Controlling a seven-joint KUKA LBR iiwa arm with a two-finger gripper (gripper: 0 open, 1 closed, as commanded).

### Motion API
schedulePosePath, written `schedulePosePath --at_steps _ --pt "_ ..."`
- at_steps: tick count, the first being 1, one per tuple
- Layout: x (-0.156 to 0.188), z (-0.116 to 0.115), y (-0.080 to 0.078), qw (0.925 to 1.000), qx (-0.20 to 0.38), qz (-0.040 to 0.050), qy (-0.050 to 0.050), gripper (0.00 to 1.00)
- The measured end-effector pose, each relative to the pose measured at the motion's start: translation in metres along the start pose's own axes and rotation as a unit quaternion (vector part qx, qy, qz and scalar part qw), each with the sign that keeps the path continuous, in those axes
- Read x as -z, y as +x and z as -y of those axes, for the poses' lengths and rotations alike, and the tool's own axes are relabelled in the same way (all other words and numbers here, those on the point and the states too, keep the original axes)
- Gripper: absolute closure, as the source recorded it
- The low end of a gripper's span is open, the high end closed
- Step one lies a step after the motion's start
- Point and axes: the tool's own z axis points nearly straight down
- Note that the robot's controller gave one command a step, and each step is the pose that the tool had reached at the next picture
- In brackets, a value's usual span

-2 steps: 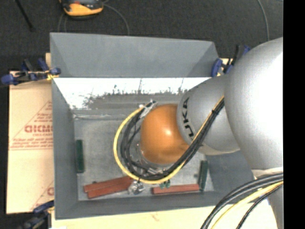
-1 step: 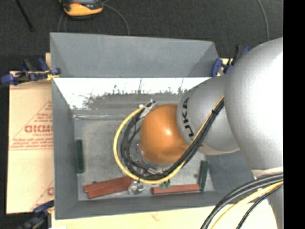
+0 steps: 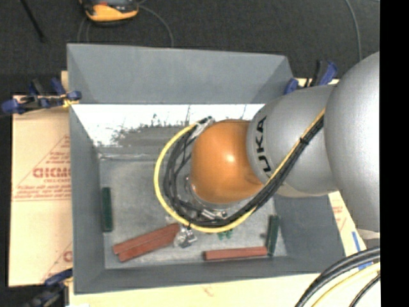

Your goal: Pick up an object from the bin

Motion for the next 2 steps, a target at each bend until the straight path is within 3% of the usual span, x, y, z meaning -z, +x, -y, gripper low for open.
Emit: schedulePosePath --at_steps 1,2 --pt "0.064 0.0011 -0.0171 1.0 0.002 0.004 0.0 1.0" --pt "0.0717 -0.0041 -0.0167 0.9999 -0.01 0.0066 -0.001 1.0"
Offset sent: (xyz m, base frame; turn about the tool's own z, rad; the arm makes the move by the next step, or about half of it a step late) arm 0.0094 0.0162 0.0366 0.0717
